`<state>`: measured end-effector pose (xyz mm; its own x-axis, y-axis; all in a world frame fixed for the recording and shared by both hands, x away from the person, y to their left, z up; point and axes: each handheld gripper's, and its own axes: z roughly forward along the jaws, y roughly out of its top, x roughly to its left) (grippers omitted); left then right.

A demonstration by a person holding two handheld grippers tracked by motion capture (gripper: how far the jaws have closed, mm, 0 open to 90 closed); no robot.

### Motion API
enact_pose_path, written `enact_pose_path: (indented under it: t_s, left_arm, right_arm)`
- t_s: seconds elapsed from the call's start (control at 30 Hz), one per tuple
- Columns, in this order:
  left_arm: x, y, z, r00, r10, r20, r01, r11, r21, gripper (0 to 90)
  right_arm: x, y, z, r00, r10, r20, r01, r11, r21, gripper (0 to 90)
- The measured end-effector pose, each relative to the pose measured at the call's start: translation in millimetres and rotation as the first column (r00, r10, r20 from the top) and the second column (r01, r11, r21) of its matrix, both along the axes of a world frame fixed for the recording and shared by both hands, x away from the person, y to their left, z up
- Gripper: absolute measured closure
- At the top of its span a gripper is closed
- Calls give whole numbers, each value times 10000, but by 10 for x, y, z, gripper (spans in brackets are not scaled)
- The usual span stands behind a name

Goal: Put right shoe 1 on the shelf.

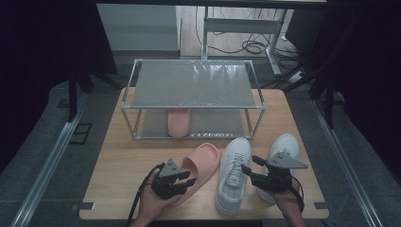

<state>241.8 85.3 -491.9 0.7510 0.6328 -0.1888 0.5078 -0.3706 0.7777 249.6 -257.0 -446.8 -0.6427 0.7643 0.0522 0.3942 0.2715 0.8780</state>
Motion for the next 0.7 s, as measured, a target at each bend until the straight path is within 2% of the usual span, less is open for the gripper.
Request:
enact_pose_path:
  t_s: [0.3,0.6,0.7]
  left_arm:
    - [10,-109,-73,9997,-94,-212,99,9997,202,636]
    - [143,-302,-137,9992,-18,-404,38,9987,499,641]
    - [164,-363,-137,9993,88,-357,-63,9976,686,662]
  right_arm:
    - [8,3,-11,10000,5,-77,-5,10000,-9,441]
    - [1,20,-8,10000,21,-43,-21,10000,1,441]
    - [-12,30,-3,10000,56,-50,-56,10000,21,441]
